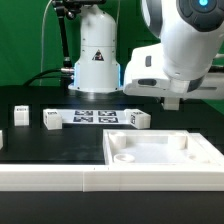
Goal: Assemble one leg
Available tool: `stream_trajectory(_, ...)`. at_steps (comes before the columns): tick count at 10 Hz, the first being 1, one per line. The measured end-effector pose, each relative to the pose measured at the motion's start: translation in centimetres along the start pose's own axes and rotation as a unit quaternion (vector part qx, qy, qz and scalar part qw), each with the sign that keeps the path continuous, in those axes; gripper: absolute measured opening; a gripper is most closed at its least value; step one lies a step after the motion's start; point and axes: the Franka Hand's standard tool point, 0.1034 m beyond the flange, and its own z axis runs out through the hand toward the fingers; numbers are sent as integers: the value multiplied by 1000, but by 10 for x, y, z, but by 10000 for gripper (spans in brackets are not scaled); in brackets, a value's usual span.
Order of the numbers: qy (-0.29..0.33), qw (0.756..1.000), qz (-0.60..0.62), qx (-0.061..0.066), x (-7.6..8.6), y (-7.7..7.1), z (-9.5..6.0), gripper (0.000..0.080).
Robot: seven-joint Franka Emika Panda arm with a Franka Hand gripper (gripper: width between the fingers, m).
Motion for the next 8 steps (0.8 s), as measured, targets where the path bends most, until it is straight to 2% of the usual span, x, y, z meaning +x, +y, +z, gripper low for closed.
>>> stream_trajectory(1, 25, 1000, -7, 2, 0, 3, -4, 292)
stream_trajectory(2, 51, 998, -23, -1, 4, 14, -17, 292)
stream_trajectory(3, 81, 996, -22, 4, 5, 17, -32, 292)
stream_trajectory(5, 120, 992, -34, 9, -1, 17, -60, 292)
stream_trajectory(6, 155, 987, -38, 11, 4, 13, -73, 292)
stream_trajectory(8, 222, 974, -39, 16, 7, 11, -73, 292)
